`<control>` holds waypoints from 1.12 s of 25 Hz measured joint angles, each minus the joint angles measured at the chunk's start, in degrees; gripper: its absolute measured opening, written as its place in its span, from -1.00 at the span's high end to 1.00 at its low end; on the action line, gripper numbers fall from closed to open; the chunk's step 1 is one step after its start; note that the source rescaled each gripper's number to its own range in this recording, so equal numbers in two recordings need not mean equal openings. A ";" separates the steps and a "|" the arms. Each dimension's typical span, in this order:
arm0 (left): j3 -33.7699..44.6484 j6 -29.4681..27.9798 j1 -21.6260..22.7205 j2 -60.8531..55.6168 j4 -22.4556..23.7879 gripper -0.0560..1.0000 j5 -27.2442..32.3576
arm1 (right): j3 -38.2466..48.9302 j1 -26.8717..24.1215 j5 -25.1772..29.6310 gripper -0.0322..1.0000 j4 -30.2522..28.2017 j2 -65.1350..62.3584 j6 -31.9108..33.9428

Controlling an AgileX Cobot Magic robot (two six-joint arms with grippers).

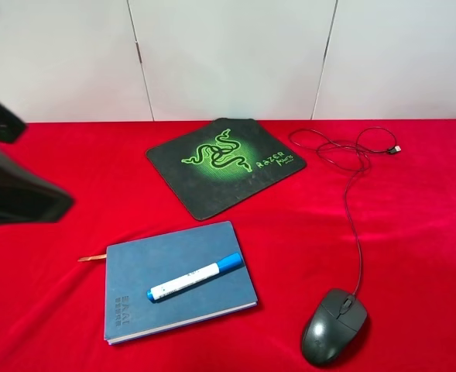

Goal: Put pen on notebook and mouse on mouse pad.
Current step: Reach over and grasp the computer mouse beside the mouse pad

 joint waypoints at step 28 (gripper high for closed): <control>15.91 -3.14 0.21 -25.99 -3.84 -1.00 5.25 | 0.00 0.00 -0.06 -1.00 0.00 0.00 0.00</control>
